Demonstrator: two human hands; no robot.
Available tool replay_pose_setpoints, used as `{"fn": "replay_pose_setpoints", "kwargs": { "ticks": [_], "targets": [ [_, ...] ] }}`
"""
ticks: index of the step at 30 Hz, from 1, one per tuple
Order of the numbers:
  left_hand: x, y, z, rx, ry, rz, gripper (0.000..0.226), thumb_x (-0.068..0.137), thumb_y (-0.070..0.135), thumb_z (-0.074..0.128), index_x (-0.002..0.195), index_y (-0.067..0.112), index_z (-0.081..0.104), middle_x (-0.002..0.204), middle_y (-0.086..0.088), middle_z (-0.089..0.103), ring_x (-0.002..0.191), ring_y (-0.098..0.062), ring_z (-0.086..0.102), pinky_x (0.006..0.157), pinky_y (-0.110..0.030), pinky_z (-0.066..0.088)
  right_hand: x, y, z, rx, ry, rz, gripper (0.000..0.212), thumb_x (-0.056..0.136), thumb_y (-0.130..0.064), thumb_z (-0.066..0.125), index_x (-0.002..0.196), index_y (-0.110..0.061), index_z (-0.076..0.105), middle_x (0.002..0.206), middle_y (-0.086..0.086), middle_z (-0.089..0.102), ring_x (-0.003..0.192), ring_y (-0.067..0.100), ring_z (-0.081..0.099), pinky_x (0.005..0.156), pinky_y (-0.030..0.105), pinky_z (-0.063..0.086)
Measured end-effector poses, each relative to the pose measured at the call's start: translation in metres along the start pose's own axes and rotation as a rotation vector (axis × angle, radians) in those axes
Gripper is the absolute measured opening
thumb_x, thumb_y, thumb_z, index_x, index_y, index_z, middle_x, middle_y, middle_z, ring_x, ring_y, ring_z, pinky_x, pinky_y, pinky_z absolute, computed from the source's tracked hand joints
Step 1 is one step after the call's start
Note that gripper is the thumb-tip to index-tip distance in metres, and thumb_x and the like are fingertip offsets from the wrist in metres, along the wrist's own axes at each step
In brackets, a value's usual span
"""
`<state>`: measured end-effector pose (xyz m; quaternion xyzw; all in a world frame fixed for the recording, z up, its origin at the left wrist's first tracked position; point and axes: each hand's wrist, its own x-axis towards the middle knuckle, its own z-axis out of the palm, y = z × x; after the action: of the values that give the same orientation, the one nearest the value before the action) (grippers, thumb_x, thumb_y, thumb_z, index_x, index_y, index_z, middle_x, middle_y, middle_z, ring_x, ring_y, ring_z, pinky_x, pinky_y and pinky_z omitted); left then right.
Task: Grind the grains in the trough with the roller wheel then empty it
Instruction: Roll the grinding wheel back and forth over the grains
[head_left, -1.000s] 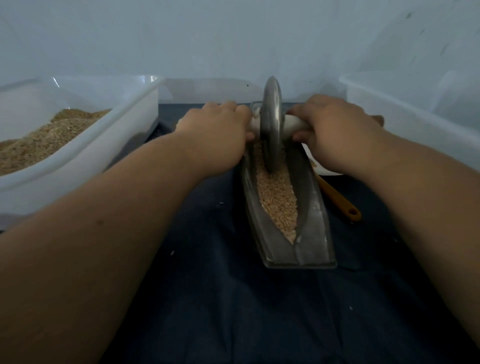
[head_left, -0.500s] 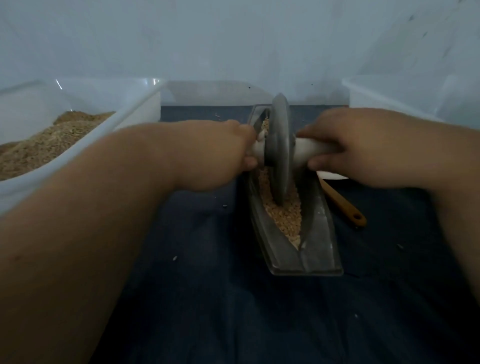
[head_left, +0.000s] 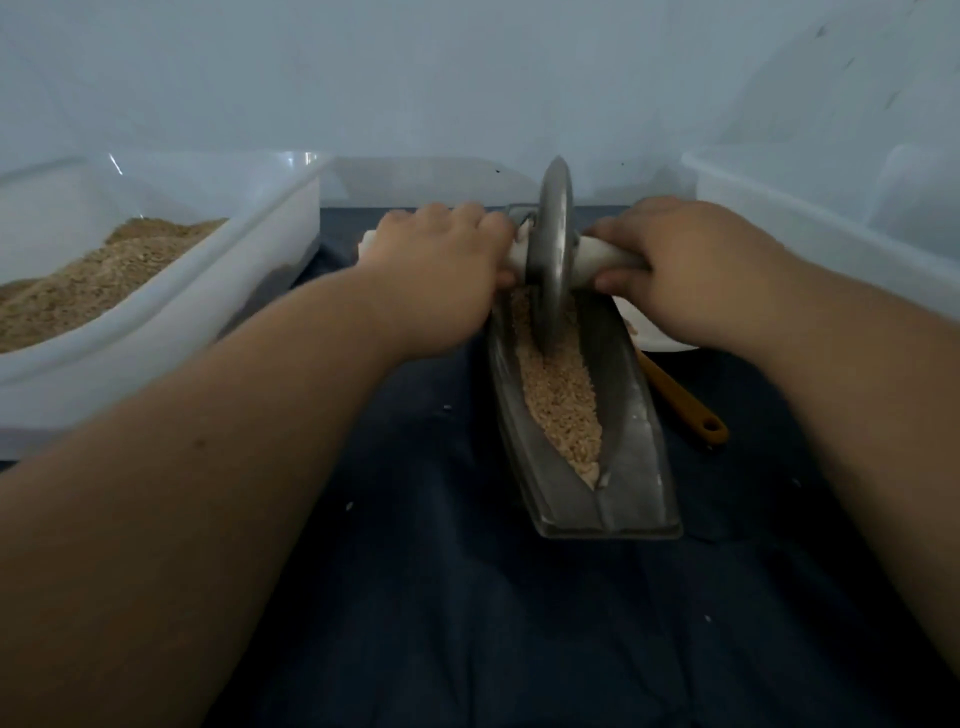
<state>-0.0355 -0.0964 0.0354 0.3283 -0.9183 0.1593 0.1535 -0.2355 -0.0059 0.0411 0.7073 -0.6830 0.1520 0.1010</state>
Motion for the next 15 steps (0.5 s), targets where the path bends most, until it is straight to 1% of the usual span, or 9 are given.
{"fn": "replay_pose_setpoints", "kwargs": {
  "ticks": [2, 4, 7, 9, 11, 12, 13, 14, 15],
  "targets": [
    [0.007, -0.001, 0.009, 0.015, 0.037, -0.052, 0.034, 0.100, 0.038, 0.039, 0.123, 0.013, 0.045, 0.120, -0.012, 0.051, 0.108, -0.035, 0.048, 0.086, -0.045, 0.036, 0.008, -0.001, 0.009, -0.038, 0.101, 0.003, 0.040, 0.090, -0.030, 0.063, 0.129, -0.025, 0.059, 0.114, 0.007, 0.058, 0.109, 0.031, 0.052, 0.087, 0.040, 0.042],
    [0.009, -0.005, 0.015, -0.039, 0.059, -0.066, 0.036, 0.100, 0.038, 0.040, 0.124, 0.013, 0.045, 0.122, -0.012, 0.051, 0.110, -0.035, 0.048, 0.088, -0.046, 0.036, 0.012, -0.003, 0.012, -0.096, 0.165, -0.009, 0.042, 0.089, -0.031, 0.064, 0.130, -0.026, 0.058, 0.119, 0.007, 0.059, 0.110, 0.033, 0.051, 0.088, 0.043, 0.041],
    [0.005, -0.011, 0.016, -0.094, 0.035, -0.038, 0.035, 0.099, 0.039, 0.041, 0.122, 0.013, 0.045, 0.121, -0.011, 0.051, 0.110, -0.036, 0.049, 0.088, -0.047, 0.037, 0.008, -0.006, 0.012, -0.129, 0.173, -0.030, 0.045, 0.088, -0.034, 0.065, 0.131, -0.028, 0.057, 0.121, 0.005, 0.058, 0.110, 0.033, 0.052, 0.088, 0.045, 0.041],
    [0.000, -0.009, 0.010, -0.101, -0.030, -0.017, 0.034, 0.098, 0.041, 0.042, 0.120, 0.016, 0.044, 0.120, -0.010, 0.051, 0.109, -0.035, 0.050, 0.086, -0.047, 0.038, 0.004, -0.005, 0.008, -0.087, 0.123, -0.037, 0.048, 0.087, -0.036, 0.066, 0.133, -0.028, 0.056, 0.117, 0.004, 0.057, 0.109, 0.030, 0.052, 0.089, 0.044, 0.043],
    [-0.004, -0.006, -0.002, -0.099, -0.099, 0.016, 0.027, 0.098, 0.043, 0.042, 0.113, 0.021, 0.043, 0.114, -0.007, 0.050, 0.103, -0.032, 0.051, 0.082, -0.043, 0.038, -0.001, -0.002, -0.003, -0.015, 0.009, -0.035, 0.050, 0.086, -0.040, 0.066, 0.134, -0.030, 0.055, 0.108, -0.002, 0.054, 0.103, 0.022, 0.051, 0.083, 0.037, 0.040],
    [-0.008, -0.004, -0.009, -0.112, -0.136, 0.044, 0.019, 0.097, 0.043, 0.043, 0.103, 0.025, 0.043, 0.106, -0.003, 0.049, 0.095, -0.027, 0.051, 0.078, -0.040, 0.038, -0.004, 0.000, -0.010, 0.007, -0.062, -0.038, 0.051, 0.085, -0.044, 0.064, 0.134, -0.033, 0.055, 0.103, -0.008, 0.052, 0.098, 0.016, 0.050, 0.079, 0.033, 0.037],
    [-0.012, -0.002, -0.018, -0.135, -0.182, 0.076, 0.017, 0.097, 0.044, 0.043, 0.090, 0.029, 0.038, 0.096, 0.002, 0.046, 0.085, -0.020, 0.050, 0.073, -0.036, 0.038, -0.008, 0.001, -0.018, 0.025, -0.128, -0.048, 0.053, 0.083, -0.051, 0.062, 0.133, -0.036, 0.055, 0.098, -0.013, 0.051, 0.093, 0.011, 0.049, 0.076, 0.031, 0.035],
    [-0.018, 0.000, -0.028, -0.157, -0.239, 0.099, 0.023, 0.095, 0.046, 0.041, 0.080, 0.030, 0.033, 0.088, 0.005, 0.044, 0.075, -0.013, 0.047, 0.066, -0.033, 0.035, -0.013, 0.002, -0.026, 0.052, -0.186, -0.064, 0.057, 0.078, -0.060, 0.058, 0.131, -0.040, 0.056, 0.095, -0.017, 0.051, 0.089, 0.005, 0.049, 0.073, 0.028, 0.035],
    [-0.023, 0.003, -0.038, -0.177, -0.300, 0.115, 0.026, 0.090, 0.051, 0.037, 0.076, 0.030, 0.031, 0.082, 0.008, 0.043, 0.069, -0.008, 0.045, 0.061, -0.031, 0.032, -0.018, 0.001, -0.034, 0.087, -0.234, -0.085, 0.061, 0.072, -0.069, 0.053, 0.128, -0.044, 0.058, 0.093, -0.019, 0.053, 0.087, 0.001, 0.050, 0.071, 0.025, 0.034]
  ]
}}
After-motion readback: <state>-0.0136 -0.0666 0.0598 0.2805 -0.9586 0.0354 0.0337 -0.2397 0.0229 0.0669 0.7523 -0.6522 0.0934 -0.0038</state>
